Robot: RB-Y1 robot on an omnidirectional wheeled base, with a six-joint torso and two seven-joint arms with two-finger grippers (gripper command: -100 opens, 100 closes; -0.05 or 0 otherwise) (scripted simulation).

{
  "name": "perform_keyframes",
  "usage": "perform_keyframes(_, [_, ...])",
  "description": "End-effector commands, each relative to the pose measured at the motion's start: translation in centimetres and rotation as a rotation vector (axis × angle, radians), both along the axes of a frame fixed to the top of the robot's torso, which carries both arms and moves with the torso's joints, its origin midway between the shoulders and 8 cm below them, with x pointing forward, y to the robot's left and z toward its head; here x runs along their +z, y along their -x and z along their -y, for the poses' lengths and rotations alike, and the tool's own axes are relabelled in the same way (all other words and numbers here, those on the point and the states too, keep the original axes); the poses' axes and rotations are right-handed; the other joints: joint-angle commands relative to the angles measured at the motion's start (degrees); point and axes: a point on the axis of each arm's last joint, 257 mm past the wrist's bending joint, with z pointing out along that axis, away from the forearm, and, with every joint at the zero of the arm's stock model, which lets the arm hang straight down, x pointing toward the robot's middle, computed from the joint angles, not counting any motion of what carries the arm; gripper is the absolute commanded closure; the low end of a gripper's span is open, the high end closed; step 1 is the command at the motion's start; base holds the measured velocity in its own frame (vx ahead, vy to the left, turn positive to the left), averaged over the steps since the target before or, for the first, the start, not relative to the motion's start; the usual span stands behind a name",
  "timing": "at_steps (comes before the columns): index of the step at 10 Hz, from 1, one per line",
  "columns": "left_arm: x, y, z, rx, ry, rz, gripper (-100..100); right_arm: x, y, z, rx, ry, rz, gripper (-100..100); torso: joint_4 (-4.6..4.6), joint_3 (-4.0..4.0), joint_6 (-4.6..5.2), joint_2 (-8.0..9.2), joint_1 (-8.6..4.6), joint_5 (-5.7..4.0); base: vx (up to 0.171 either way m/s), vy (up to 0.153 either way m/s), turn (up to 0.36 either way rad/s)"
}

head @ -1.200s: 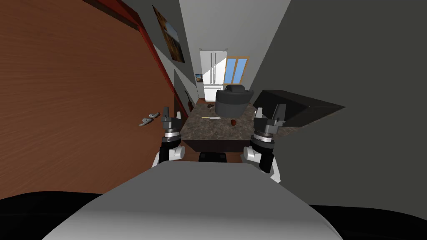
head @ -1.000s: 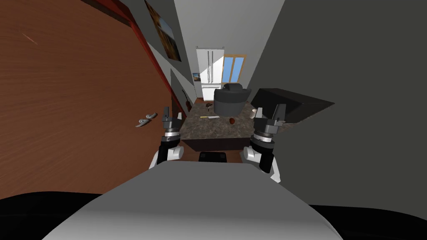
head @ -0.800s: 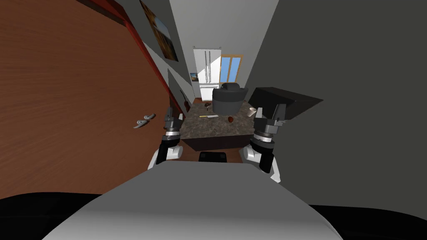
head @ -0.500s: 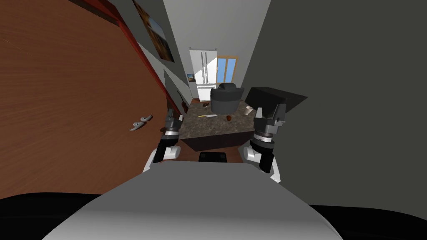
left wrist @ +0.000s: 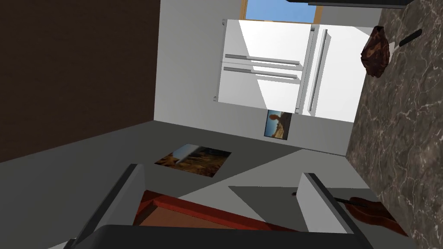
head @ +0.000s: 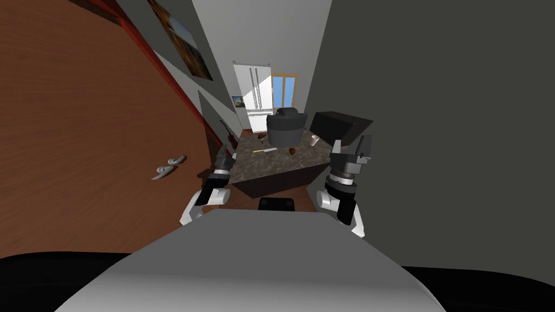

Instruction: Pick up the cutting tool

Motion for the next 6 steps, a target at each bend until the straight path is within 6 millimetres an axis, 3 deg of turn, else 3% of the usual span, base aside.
perform_keyframes(1, [-0.6, -0.6, -0.9, 0.006, 0.003, -0.035, -100, 0.0, 0.0, 0.0, 0.0, 0.0, 0.0, 0, 0.0, 0.0, 0.0, 0.0, 0.0, 0.0, -0.034, 0.039, -0.131])
perform_keyframes(2, [-1.7, -1.1, -2.4, 0.014, 0.005, -0.076, -100, 0.0, 0.0, 0.0, 0.0, 0.0, 0.0, 0, 0.0, 0.0, -0.04, -0.01, -0.01, 0.0, -0.033, 0.03, -0.239])
perform_keyframes(3, [-2.3, -1.3, -2.5, 0.02, 0.007, -0.098, -100, 0.0, 0.0, 0.0, 0.0, 0.0, 0.0, 0, 0.0, -0.01, 0.0, -0.01, -0.03, -0.01, -0.023, 0.026, -0.165])
perform_keyframes(4, [-3.5, -1.7, -4.3, 0.033, 0.012, -0.144, -100, 0.0, 0.0, 0.0, 0.0, 0.0, 0.0, 0, 0.0, -0.02, -0.04, -0.05, -0.06, -0.01, -0.029, 0.029, -0.304])
perform_keyframes(5, [-4.0, -1.8, -4.4, 0.039, 0.015, -0.165, -100, 0.0, 0.0, 0.0, 0.0, 0.0, 0.0, 0, -0.01, -0.02, 0.0, -0.04, -0.03, -0.01, -0.029, 0.034, -0.148])
perform_keyframes(6, [-5.2, -2.1, -6.4, 0.055, 0.023, -0.212, -100, 0.0, 0.0, 0.0, 0.0, 0.0, 0.0, 0, 0.0, -0.02, -0.05, -0.04, -0.03, 0.0, -0.033, 0.022, -0.343])
